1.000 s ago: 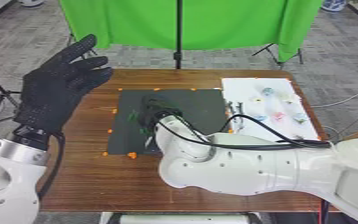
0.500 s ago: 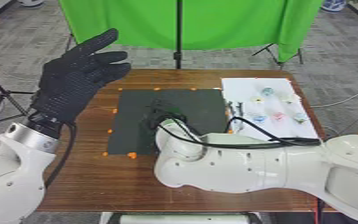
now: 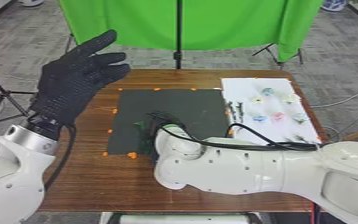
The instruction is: Arrange flowers
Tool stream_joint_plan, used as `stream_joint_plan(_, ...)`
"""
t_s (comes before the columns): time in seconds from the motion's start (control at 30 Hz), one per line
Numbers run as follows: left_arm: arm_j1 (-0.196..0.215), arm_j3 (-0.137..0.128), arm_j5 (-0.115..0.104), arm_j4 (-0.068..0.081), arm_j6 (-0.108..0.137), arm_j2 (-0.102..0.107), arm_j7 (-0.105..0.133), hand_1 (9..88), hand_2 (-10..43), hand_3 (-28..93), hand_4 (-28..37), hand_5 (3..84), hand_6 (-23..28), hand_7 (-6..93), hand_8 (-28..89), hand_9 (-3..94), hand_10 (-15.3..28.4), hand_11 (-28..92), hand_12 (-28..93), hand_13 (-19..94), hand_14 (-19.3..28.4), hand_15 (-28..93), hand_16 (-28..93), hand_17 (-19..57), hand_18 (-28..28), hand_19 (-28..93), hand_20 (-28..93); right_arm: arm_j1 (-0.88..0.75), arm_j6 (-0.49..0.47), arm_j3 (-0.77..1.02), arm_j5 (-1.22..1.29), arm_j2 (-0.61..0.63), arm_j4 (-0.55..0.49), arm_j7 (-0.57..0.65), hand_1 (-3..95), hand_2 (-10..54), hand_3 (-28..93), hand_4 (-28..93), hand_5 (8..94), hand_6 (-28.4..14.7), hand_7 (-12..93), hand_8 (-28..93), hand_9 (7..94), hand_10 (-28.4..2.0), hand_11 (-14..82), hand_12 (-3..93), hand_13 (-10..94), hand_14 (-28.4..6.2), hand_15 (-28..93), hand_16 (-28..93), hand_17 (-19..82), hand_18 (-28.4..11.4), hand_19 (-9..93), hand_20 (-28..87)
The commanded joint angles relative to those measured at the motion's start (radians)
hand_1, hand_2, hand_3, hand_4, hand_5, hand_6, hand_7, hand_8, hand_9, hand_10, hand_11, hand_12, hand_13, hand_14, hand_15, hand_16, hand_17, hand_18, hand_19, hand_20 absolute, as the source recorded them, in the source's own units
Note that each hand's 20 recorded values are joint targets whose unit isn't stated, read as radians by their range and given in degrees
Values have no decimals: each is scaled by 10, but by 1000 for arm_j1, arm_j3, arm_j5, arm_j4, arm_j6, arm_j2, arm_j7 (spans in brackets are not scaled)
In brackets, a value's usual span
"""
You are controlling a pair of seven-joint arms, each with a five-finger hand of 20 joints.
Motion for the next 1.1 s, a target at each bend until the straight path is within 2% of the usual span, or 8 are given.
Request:
stream_joint_plan(0.03, 17, -2, 4, -6, 13, -6, 7, 229, 76, 762, -254, 314, 76, 157, -106, 293, 217, 281, 115, 213, 284, 514, -95, -98, 271, 588, 160, -10, -40, 21, 12, -13, -11, -10, 457, -13, 613, -283, 866, 19, 122, -22, 937, -102, 375, 172, 878, -64, 670, 194, 482, -223, 932, 363)
stream_joint_plan(0.43, 38, -3, -1, -13, 35, 7, 31, 229, 75, 763, -254, 314, 76, 158, -106, 292, 217, 283, 114, 213, 284, 515, -96, -98, 270, 587, 164, -10, -50, 31, 45, -11, -19, -30, 429, -12, 607, -283, 840, 18, 117, -90, 937, -105, 360, 180, 864, -68, 683, 192, 474, -224, 932, 365)
stream_joint_plan(0.57, 76, -32, 0, -26, 49, 1, 20, 229, 76, 764, -254, 315, 77, 158, -106, 292, 217, 282, 114, 213, 284, 515, -97, -98, 270, 587, 165, -21, -59, 51, 45, -7, -37, -41, 424, -10, 604, -283, 836, 20, 120, -119, 937, -105, 361, 179, 863, -70, 685, 189, 473, -225, 932, 365)
stream_joint_plan(0.63, 97, -49, 0, -30, 51, 11, 42, 229, 75, 764, -254, 315, 77, 158, -106, 292, 217, 282, 114, 213, 284, 516, -97, -98, 270, 586, 166, 28, -40, 17, 61, 4, -51, -43, 417, -8, 605, -283, 842, 20, 123, -124, 937, -105, 361, 179, 863, -70, 685, 187, 472, -226, 932, 364)
stream_joint_plan(0.7, 175, -98, -2, -56, 80, 16, 81, 229, 76, 764, -255, 315, 77, 158, -106, 293, 218, 282, 114, 213, 284, 516, -97, -98, 269, 586, 166, 46, -53, 13, 44, 13, -61, -60, 409, -7, 614, -283, 848, 19, 123, -127, 937, -105, 362, 179, 863, -71, 685, 187, 472, -226, 932, 363)
stream_joint_plan(0.73, 189, -112, 0, -62, 84, 5, 68, 229, 76, 765, -255, 315, 77, 158, -106, 293, 218, 282, 114, 213, 284, 516, -97, -98, 269, 586, 166, 42, -54, 21, 35, 22, -68, -60, 406, -7, 617, -283, 853, 18, 123, -128, 937, -105, 363, 178, 863, -71, 685, 186, 472, -227, 932, 363)
stream_joint_plan(0.8, 249, -148, -1, -81, 108, 5, 91, 229, 76, 764, -255, 315, 77, 158, -106, 293, 217, 282, 114, 213, 284, 516, -97, -98, 270, 587, 167, 61, -36, 10, 14, 42, -85, -64, 399, -7, 625, -283, 856, 16, 124, -127, 937, -105, 363, 178, 863, -71, 685, 185, 472, -228, 932, 362)
stream_joint_plan(1.1, 455, -244, -5, -142, 174, -58, 132, 231, 77, 763, -254, 316, 77, 158, -106, 294, 217, 282, 115, 214, 284, 515, -97, -97, 270, 587, 168, -16, -39, 110, -247, 224, -224, -20, 363, -19, 659, -283, 828, -6, 134, -120, 937, -108, 351, 176, 866, -70, 682, 181, 480, -234, 932, 362)
